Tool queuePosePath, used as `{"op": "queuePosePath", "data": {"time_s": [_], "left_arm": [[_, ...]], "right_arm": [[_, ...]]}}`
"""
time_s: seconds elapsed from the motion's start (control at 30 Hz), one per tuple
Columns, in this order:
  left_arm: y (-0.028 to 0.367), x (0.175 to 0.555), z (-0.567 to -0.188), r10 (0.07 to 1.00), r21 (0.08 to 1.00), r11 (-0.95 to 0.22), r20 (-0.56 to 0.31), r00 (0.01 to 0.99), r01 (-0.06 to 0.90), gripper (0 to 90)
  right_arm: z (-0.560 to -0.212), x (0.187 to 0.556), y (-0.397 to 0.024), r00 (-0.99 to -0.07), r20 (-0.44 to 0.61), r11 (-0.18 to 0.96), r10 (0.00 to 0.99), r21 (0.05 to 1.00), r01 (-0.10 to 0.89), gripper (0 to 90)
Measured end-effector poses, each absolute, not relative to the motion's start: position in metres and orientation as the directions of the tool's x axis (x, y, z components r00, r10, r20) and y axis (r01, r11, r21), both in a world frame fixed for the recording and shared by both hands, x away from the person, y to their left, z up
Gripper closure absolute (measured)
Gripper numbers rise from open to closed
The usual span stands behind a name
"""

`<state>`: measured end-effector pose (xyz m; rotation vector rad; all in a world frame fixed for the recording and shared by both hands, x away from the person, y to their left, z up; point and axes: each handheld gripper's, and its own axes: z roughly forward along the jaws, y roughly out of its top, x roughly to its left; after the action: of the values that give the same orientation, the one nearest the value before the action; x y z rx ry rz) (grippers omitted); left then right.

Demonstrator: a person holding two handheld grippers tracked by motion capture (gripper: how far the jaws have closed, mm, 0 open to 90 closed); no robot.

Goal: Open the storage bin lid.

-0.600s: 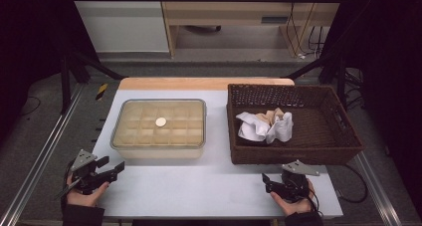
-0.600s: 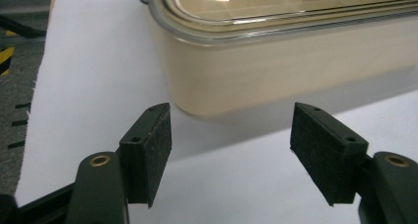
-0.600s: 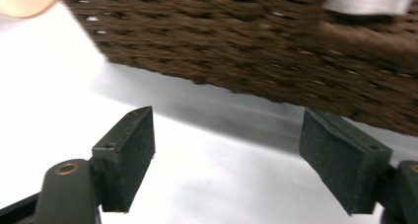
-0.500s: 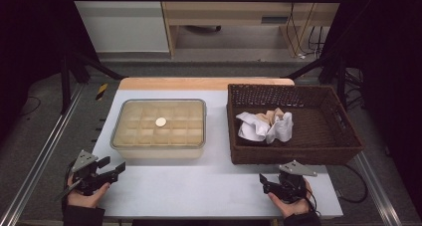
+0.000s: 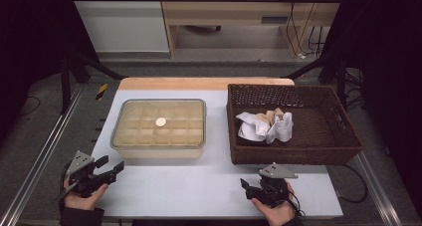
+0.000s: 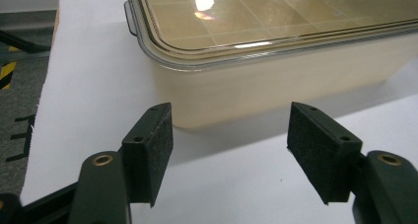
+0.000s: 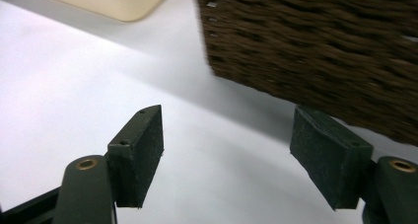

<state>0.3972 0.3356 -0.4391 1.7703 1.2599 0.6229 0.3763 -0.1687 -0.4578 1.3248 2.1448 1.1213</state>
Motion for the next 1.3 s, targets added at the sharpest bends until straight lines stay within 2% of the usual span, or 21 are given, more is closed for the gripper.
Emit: {"op": "queuePosePath", "data": {"time_s": [0.37, 0.77, 1.3], "left_arm": [[0.336, 0.395, -0.429, 0.927, 0.868, -0.121, -0.074, 0.367, 0.481, 33.1], [0.338, 0.398, -0.418, 0.931, 0.874, -0.121, -0.064, 0.359, 0.471, 33.6], [0.338, 0.426, -0.389, 0.932, 0.896, -0.087, -0.081, 0.352, 0.436, 34.9]], "right_arm": [[-0.452, 0.377, -0.138, -0.554, 0.12, 0.251, 0.824, 0.799, 0.547, 27.5], [-0.432, 0.382, -0.113, -0.625, 0.129, 0.263, 0.77, 0.828, 0.495, 39.2], [-0.404, 0.405, -0.076, -0.654, 0.112, 0.248, 0.748, 0.867, 0.432, 36.4]]}}
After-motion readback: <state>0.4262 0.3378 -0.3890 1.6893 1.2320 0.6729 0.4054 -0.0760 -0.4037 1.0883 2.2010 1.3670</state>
